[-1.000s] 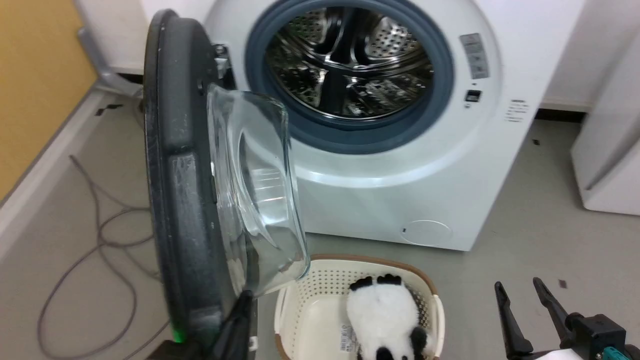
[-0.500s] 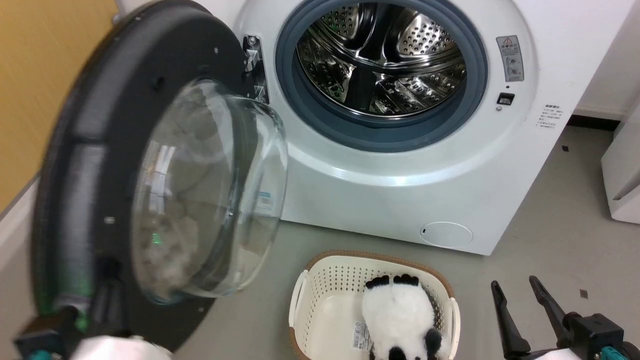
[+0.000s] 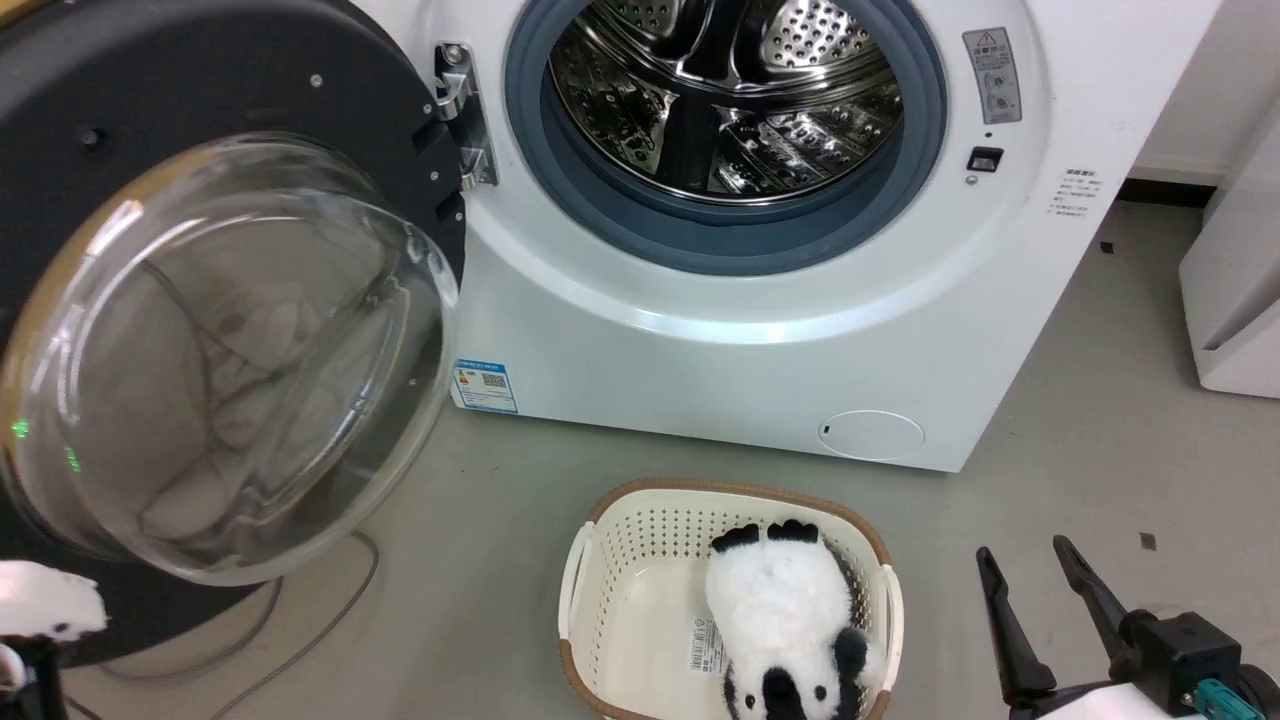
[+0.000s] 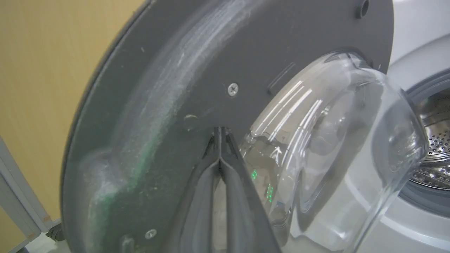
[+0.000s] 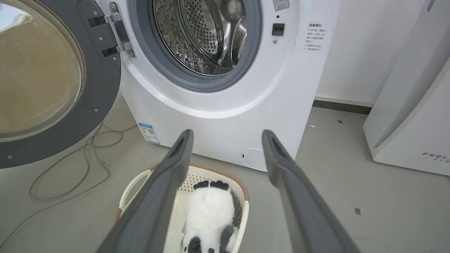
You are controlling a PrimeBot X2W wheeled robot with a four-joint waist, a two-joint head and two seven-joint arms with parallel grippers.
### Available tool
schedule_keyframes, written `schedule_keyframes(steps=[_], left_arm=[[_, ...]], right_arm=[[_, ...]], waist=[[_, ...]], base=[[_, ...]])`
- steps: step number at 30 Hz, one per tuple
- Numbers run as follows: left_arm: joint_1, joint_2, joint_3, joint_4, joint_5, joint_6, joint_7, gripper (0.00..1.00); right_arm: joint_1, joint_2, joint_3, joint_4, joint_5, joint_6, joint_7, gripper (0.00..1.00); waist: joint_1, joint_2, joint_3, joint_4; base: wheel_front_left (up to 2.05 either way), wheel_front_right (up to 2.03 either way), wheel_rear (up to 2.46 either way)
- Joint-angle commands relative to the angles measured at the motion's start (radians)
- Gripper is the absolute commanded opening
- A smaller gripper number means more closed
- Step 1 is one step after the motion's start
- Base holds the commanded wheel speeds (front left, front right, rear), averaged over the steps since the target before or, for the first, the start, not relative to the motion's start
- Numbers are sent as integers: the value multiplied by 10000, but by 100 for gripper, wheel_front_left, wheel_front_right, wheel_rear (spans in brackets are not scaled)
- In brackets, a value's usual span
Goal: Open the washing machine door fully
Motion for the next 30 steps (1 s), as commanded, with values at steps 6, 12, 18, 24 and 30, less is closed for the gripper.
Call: schedule_keyframes(steps=[6,12,18,24,30], left_arm=[[-980,453,231,1954,-176,-423,-569,0],[-1199,417,404,2897,-227,-642,-963,0],[-285,-228,262,2089,53,-644,-1102,0],[1487,-1176,-358,232,646,-345,-1124,8],[2691,-1819,-1463,-1094,1375,-89,-944,100]], right_arm=[[-184,32,-22,-64,-169,8,61,100],[-118,32,-45,-129,-205,8,137,100],[61,32,-65,-140,-182,8,212,100],[236,32,-27,-187,-152,8,269,100],[290,32,-37,-311,-186,8,319,100]], waist=[[0,-1,36,-110],[0,-1,-48,-200],[0,-1,-343,-245],[0,-1,-628,-272],[0,-1,-728,-369]], base=[[0,0,0],[0,0,0],[0,0,0],[0,0,0],[0,0,0]])
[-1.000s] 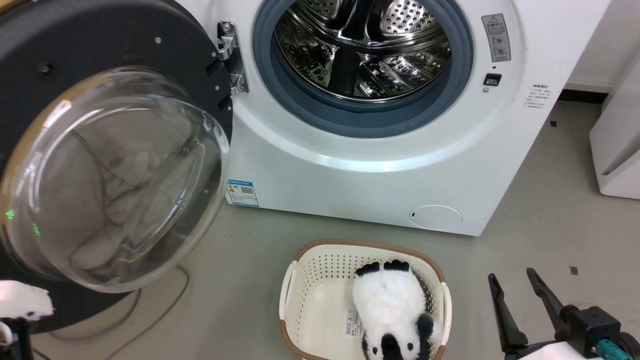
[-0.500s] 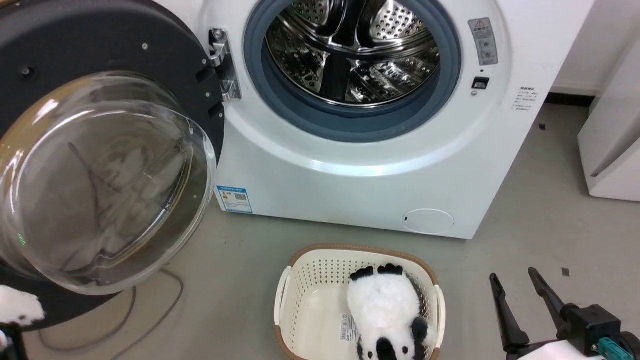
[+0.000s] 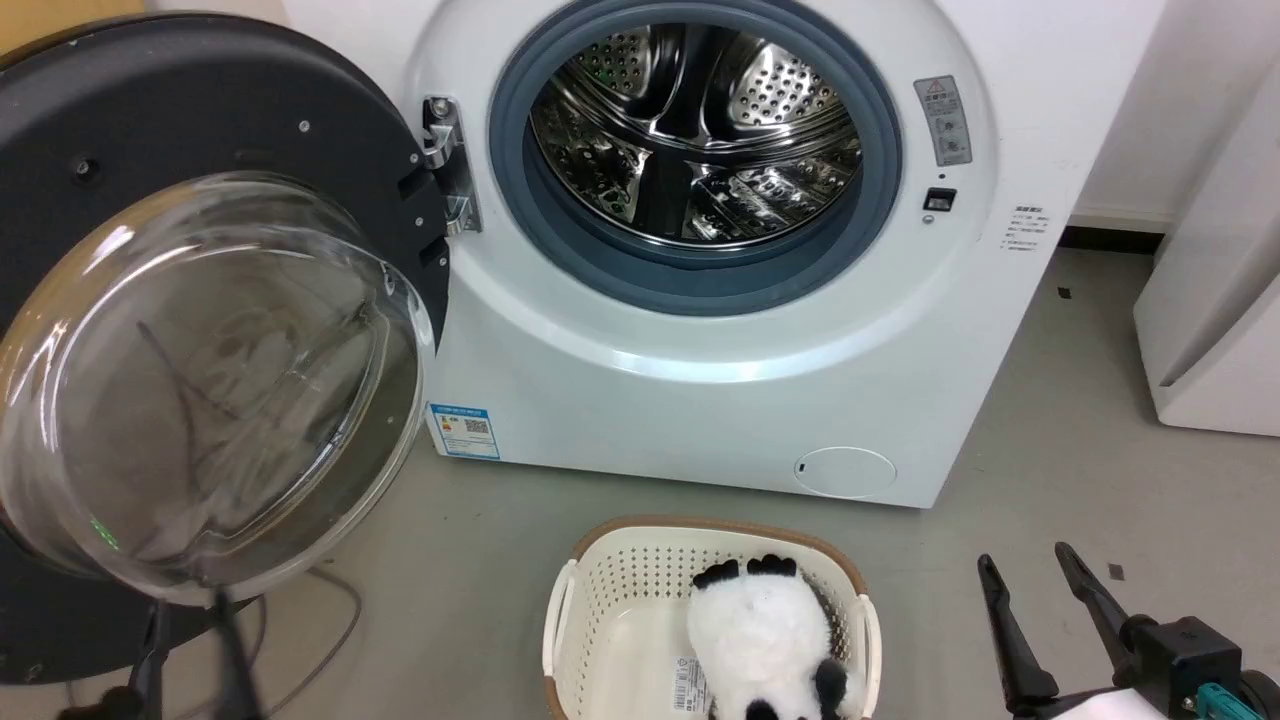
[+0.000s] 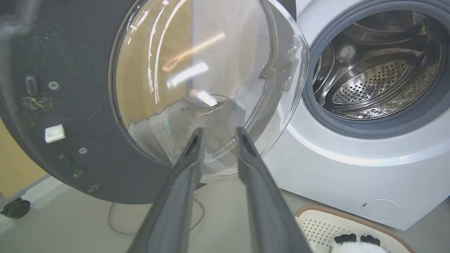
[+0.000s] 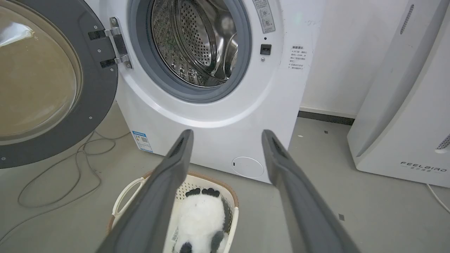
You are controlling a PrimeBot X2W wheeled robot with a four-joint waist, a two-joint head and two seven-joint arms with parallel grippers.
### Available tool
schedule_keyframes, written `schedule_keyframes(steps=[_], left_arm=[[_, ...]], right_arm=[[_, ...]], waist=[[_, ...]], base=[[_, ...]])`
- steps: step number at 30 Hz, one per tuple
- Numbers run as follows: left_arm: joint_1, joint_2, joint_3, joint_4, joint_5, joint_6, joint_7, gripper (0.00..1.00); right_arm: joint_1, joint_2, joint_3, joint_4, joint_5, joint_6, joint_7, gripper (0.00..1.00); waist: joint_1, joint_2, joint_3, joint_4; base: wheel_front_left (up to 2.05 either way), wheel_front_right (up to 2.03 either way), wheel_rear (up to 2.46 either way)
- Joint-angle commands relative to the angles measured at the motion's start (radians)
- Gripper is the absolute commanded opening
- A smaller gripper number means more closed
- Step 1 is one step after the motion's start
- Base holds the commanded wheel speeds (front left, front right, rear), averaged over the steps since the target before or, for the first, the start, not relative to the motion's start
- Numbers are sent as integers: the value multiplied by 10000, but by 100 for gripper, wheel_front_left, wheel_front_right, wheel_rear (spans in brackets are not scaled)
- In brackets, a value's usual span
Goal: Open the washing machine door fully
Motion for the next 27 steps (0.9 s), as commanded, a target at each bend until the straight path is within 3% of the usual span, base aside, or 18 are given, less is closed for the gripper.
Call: schedule_keyframes(steps=[1,13,27], left_arm=[[118,12,-183,-156,218,58,6,100],[-404,-162,-2036,-239,1455,-210,197,100],[-623,-98,-2409,163,1607,-201,444,100]], right_arm=[[114,32,10,-69,-46,8,46,100],[152,32,15,-242,2,8,106,100],[232,32,97,-153,127,8,46,100]], waist=[[0,0,-27,-68],[0,0,-83,-886],[0,0,-15,-1438]], base=[[0,0,0],[0,0,0],[0,0,0]])
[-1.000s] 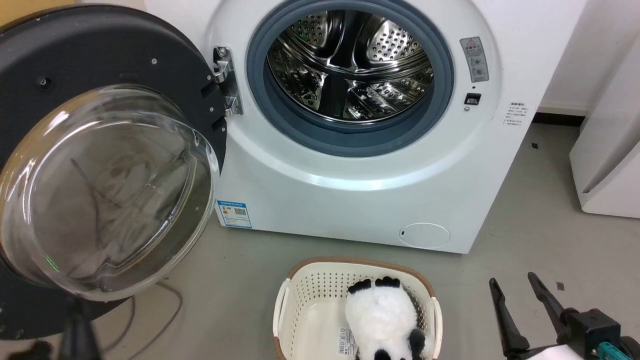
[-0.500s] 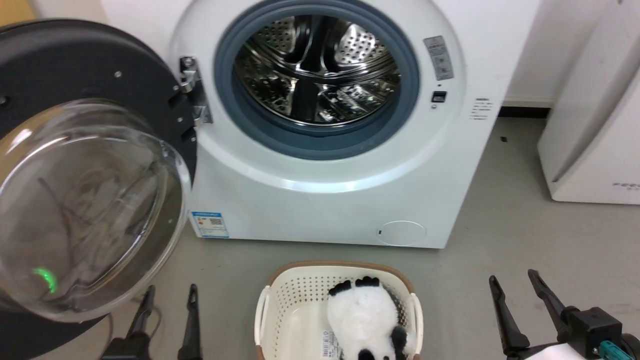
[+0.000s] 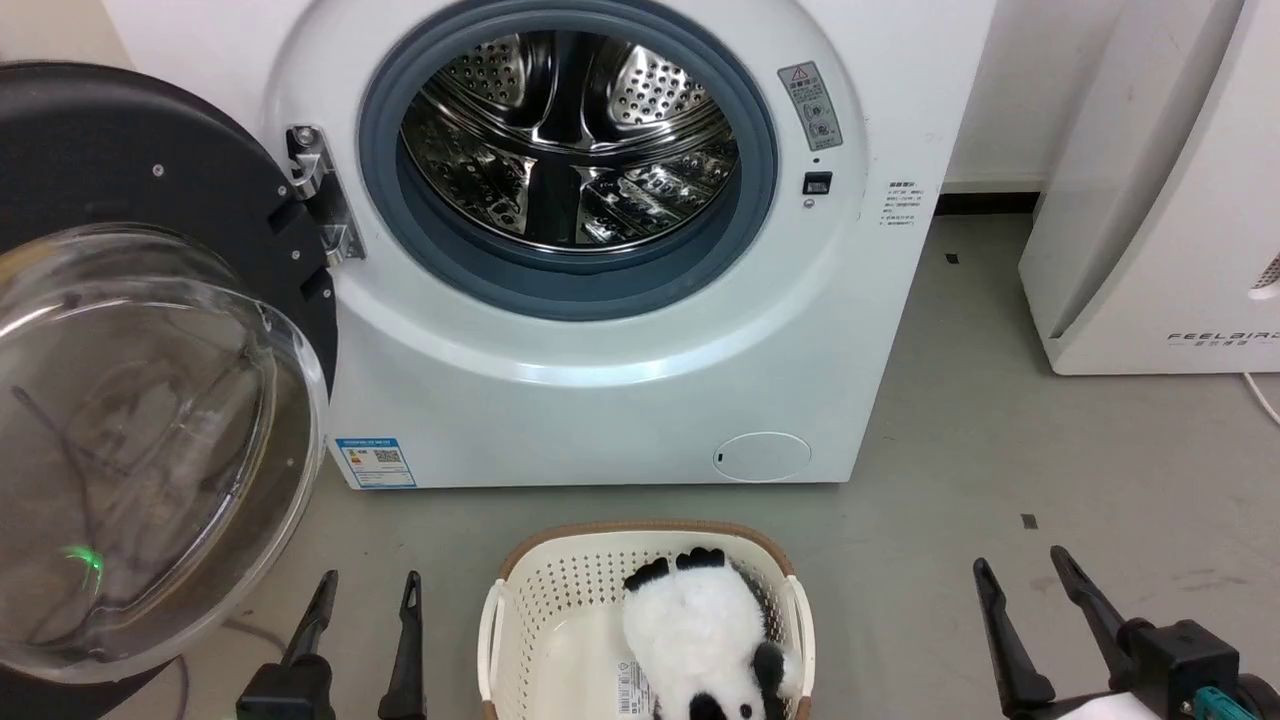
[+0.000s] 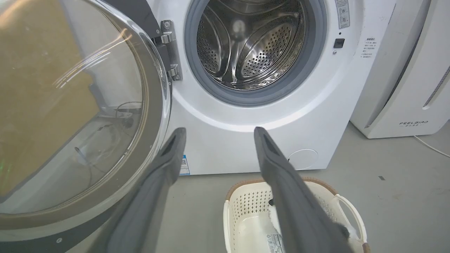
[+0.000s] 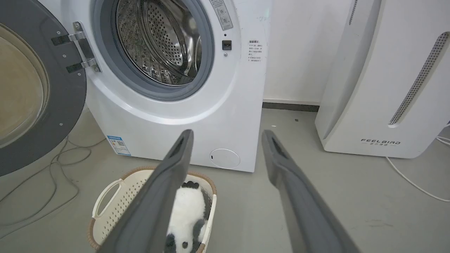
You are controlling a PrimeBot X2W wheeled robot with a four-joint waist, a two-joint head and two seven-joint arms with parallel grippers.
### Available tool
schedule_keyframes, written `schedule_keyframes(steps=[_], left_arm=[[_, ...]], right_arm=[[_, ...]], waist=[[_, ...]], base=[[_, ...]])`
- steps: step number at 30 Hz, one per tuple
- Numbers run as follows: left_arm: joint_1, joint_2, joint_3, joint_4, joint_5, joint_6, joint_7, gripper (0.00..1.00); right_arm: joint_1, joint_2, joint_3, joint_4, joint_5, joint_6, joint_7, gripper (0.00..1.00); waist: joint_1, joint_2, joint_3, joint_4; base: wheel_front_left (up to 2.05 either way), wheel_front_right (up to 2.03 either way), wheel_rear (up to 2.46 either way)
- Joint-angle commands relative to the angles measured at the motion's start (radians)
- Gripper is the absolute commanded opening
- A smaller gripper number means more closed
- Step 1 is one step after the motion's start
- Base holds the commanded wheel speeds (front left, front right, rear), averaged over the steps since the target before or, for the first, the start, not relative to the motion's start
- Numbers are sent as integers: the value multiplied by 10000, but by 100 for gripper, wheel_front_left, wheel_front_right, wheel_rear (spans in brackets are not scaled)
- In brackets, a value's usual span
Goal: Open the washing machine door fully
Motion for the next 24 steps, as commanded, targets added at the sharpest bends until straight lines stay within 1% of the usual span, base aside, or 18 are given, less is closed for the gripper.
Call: schedule_keyframes(steps=[1,13,14,24], left_arm=[[-63,69,-2,30,-36,11,44,100],[-43,196,-28,39,-186,-22,107,100],[2,162,-45,40,-183,0,91,0],[-67,58,43,22,-65,-88,199,0]], right_arm=[[123,32,22,27,36,8,-73,100],[12,32,231,114,75,8,-259,100],[-11,2,207,92,71,0,-209,0],[-84,4,210,95,27,0,-153,0]], waist=[[0,-1,10,8],[0,-1,141,174],[0,-1,140,174],[0,-1,136,171]], base=[[0,0,0],[0,0,0],[0,0,0],[0,0,0]])
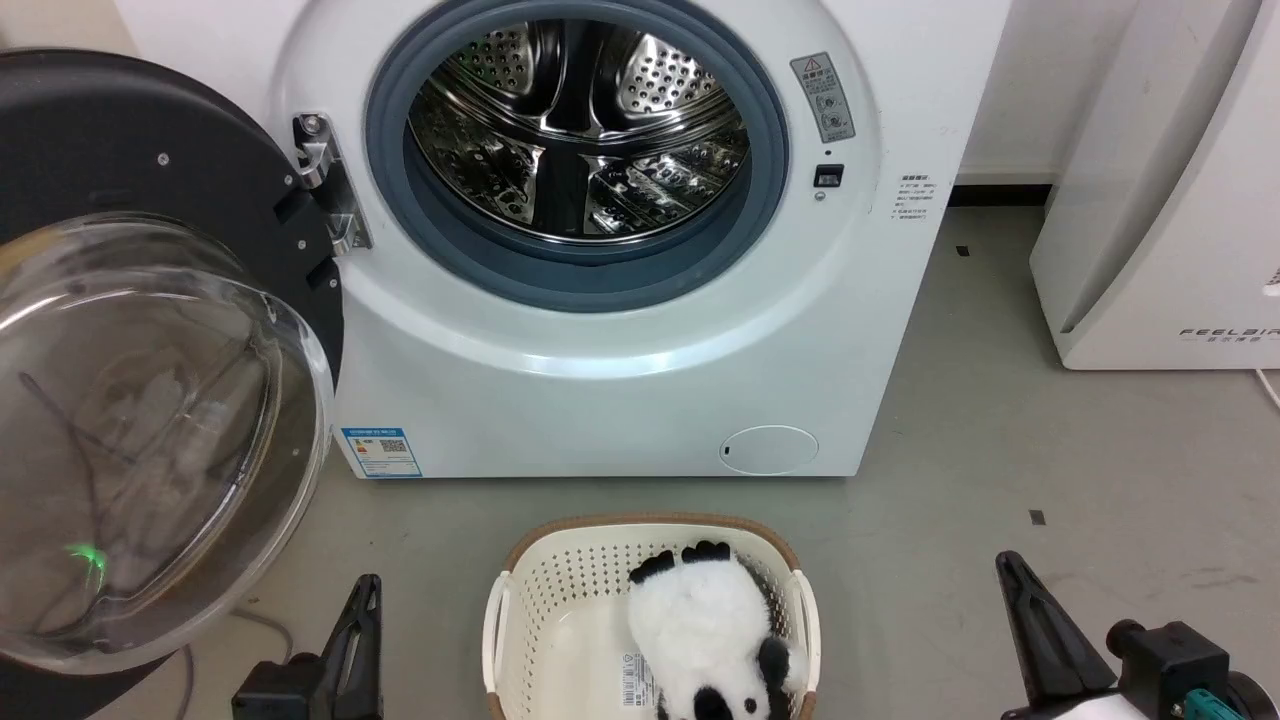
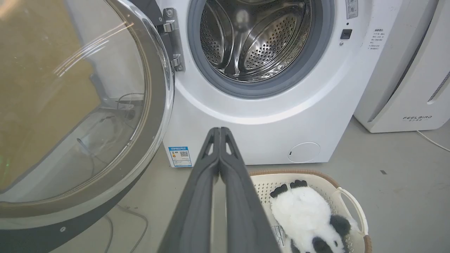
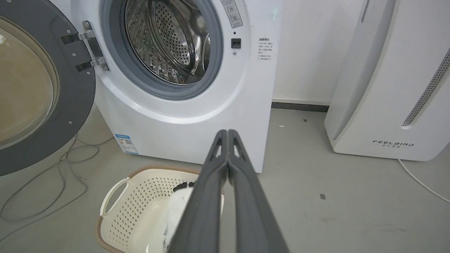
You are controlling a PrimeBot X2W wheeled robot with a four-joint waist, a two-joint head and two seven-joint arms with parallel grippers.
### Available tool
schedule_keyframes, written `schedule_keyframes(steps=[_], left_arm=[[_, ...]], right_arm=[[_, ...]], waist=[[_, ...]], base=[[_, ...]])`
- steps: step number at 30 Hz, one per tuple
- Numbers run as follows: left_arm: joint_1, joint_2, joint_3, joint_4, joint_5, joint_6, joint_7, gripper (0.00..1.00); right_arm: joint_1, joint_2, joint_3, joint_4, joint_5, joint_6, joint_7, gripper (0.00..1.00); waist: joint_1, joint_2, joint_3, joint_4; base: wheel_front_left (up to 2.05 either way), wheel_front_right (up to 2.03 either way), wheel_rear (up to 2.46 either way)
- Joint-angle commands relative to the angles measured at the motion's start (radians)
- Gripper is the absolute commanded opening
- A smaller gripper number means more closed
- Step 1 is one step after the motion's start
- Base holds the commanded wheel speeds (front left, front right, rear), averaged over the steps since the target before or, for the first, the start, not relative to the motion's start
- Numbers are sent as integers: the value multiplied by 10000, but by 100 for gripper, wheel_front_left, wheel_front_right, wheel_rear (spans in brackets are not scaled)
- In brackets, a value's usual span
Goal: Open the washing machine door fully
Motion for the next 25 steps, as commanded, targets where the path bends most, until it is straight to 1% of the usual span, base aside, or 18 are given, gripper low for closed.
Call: schedule_keyframes(steps=[1,25], left_arm=[[-82,-62,72,-19,110,-83,44,0],[-326,-411,404,-79,520,-381,414,0]], right_arm=[[-69,4,9,4,-47,1,50,0],[-306,10,31,15,-197,2,239,0]], waist=[[0,0,-2,-1],[0,0,-16,-11]], base=[[0,0,0],[0,0,0]])
